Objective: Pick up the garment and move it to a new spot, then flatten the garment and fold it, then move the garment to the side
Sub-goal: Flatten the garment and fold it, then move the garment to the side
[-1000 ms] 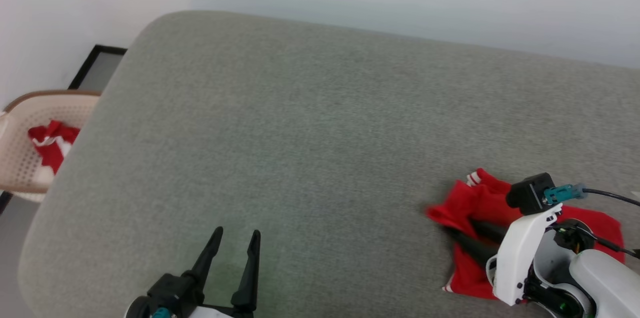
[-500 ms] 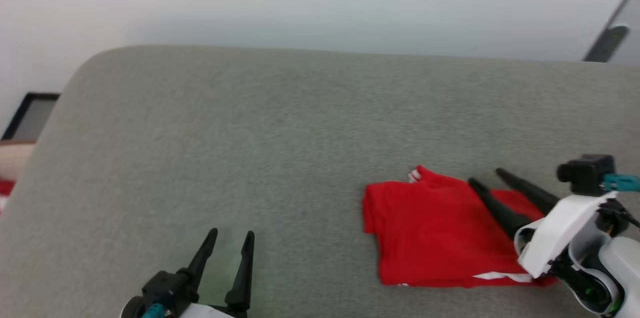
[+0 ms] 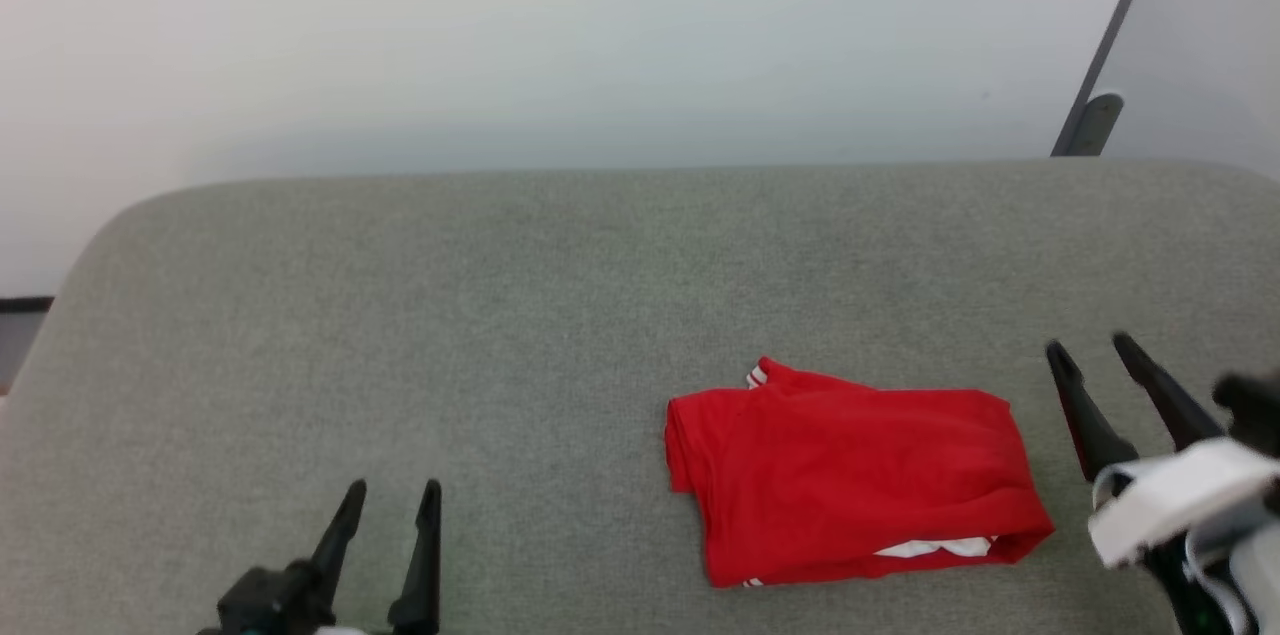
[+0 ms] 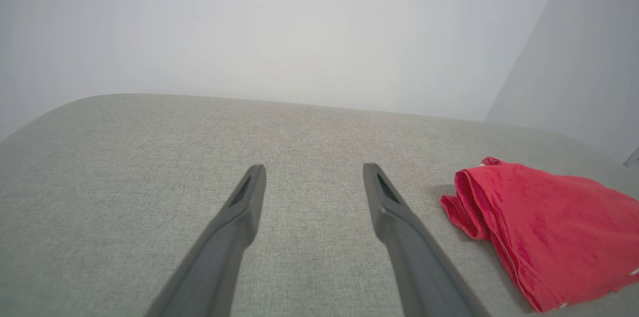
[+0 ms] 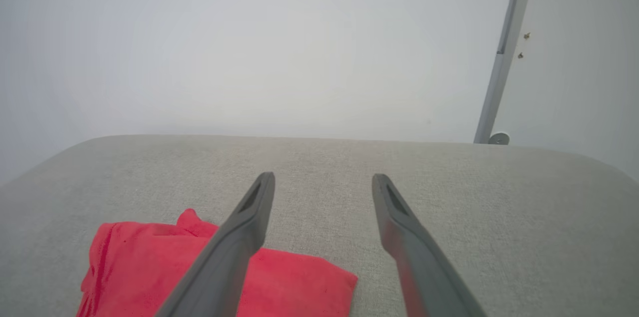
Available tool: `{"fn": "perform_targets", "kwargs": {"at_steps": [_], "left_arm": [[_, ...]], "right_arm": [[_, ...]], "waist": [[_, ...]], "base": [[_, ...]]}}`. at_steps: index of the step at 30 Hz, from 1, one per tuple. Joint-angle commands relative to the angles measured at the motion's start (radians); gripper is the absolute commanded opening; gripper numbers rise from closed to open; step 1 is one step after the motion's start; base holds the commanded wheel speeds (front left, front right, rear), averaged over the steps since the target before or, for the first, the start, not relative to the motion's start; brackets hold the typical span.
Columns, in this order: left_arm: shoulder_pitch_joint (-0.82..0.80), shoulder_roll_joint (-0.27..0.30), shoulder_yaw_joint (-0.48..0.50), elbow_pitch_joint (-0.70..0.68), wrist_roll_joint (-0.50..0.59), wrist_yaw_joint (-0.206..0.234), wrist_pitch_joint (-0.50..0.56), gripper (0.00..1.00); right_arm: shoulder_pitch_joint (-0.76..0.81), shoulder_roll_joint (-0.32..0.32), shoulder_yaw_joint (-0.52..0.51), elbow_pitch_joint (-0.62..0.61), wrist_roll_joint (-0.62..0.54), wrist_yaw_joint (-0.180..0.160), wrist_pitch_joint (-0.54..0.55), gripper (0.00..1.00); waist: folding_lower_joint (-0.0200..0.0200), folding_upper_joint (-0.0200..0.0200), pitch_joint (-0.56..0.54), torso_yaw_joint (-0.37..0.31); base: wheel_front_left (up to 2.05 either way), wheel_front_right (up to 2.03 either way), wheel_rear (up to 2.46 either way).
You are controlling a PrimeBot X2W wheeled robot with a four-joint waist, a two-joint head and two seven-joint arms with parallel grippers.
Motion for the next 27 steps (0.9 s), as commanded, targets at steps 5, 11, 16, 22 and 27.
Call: {"fn": "perform_targets", "kwargs": {"at_steps": [5, 11, 16, 22, 27], "left_arm": [[0.072, -0.001, 0.032, -0.037, 0.017, -0.002, -0.001, 1.0], [0.146, -0.002, 0.063, -0.092, 0.024, -0.002, -0.001, 1.0], [0.2, 0.006, 0.083, -0.139, 0.03, -0.002, -0.001, 1.0], [0.252, 0.011, 0.096, -0.208, 0.041, -0.002, -0.001, 1.0], [0.28, 0.0, 0.094, -0.258, 0.054, -0.002, -0.001, 1.0]], "right_arm": [[0.151, 0.069, -0.179, -0.086, -0.086, -0.001, -0.004, 1.0], [0.299, 0.107, -0.289, -0.194, -0.151, -0.001, -0.004, 1.0], [0.405, 0.122, -0.352, -0.277, -0.18, -0.001, -0.004, 1.0], [0.518, 0.144, -0.422, -0.359, -0.208, -0.001, -0.004, 1.0], [0.561, 0.164, -0.448, -0.404, -0.232, -0.001, -0.005, 1.0]], "waist": [[0.0, -0.0001, -0.039, -0.003], [0.0, -0.0001, -0.063, 0.02], [0.0, -0.0001, -0.074, 0.033], [0.0, -0.0001, -0.083, 0.056], [0.0, -0.0001, -0.084, 0.065]], "base": [[0.0, 0.0, 0.0], [0.0, 0.0, 0.0], [0.0, 0.0, 0.0], [0.0, 0.0, 0.0], [0.0, 0.0, 0.0]]}}
